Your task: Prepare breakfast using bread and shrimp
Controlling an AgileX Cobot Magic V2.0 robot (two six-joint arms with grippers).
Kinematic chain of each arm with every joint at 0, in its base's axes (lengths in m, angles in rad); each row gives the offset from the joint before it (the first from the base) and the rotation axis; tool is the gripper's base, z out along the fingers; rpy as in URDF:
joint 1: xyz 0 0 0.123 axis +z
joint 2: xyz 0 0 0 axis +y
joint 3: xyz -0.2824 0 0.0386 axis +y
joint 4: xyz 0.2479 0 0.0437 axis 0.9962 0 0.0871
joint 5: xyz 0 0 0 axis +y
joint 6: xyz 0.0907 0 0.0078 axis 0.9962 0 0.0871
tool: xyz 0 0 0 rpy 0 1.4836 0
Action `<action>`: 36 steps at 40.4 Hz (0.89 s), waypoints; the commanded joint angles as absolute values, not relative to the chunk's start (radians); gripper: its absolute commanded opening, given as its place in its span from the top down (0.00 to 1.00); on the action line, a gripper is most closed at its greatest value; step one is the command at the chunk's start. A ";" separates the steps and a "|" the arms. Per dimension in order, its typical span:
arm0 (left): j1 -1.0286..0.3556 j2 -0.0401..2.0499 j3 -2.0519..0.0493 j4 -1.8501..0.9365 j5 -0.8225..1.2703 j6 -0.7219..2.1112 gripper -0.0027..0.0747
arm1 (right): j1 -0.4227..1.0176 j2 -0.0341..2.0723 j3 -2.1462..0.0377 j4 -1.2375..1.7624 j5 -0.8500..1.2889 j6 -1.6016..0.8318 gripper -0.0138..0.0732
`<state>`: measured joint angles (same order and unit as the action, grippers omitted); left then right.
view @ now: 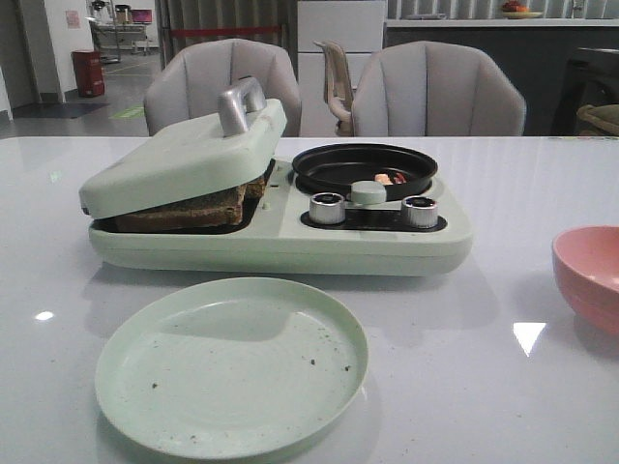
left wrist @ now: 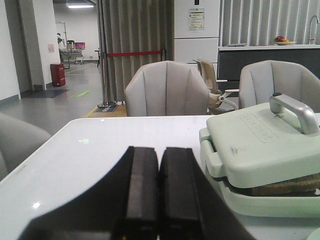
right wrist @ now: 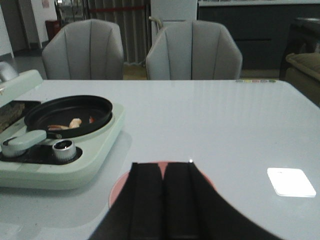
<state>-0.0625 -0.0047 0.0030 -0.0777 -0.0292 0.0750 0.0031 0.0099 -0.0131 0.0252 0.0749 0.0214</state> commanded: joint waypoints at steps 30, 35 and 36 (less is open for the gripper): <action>-0.058 -0.025 0.008 -0.077 -0.118 0.075 0.84 | -0.013 -0.032 0.010 0.050 -0.079 0.018 0.80; -0.058 -0.025 0.008 -0.077 -0.118 0.075 0.84 | -0.011 -0.032 0.010 0.050 -0.079 0.018 0.80; -0.058 -0.025 0.008 -0.077 -0.118 0.075 0.84 | -0.009 -0.032 0.010 0.050 -0.079 0.018 0.80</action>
